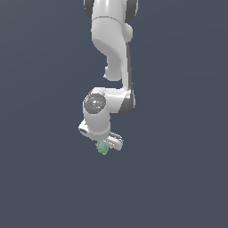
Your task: Pick up the object and move it to a goal position.
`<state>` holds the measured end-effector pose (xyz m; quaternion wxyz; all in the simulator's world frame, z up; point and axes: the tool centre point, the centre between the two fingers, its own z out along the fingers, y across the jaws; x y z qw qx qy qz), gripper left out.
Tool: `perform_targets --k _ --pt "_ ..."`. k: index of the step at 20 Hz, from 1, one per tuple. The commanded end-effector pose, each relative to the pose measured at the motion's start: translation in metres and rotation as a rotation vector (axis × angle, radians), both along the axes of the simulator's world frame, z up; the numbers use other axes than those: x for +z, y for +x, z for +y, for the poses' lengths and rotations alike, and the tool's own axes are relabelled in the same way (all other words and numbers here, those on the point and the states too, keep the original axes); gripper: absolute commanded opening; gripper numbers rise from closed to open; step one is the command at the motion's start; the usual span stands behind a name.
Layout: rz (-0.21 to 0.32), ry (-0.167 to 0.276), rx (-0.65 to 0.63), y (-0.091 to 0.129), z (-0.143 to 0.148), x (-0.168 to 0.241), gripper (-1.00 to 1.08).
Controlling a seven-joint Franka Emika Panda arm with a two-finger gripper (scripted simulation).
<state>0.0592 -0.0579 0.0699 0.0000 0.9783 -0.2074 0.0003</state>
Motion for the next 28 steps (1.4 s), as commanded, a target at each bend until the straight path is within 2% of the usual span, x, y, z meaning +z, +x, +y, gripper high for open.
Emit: perform_targets --k 1,8,9,21,28 --pt "0.001 0.000 -0.002 -0.001 0.000 -0.013 1.00" --pt "0.001 0.000 -0.003 0.001 0.000 -0.023 1.00" --pt "0.001 0.000 -0.003 0.001 0.000 -0.023 -1.00" --pt "0.001 0.000 -0.003 0.001 0.001 -0.022 -1.00" --pt "0.001 0.000 -0.003 -0.001 0.033 -0.003 -1.00"
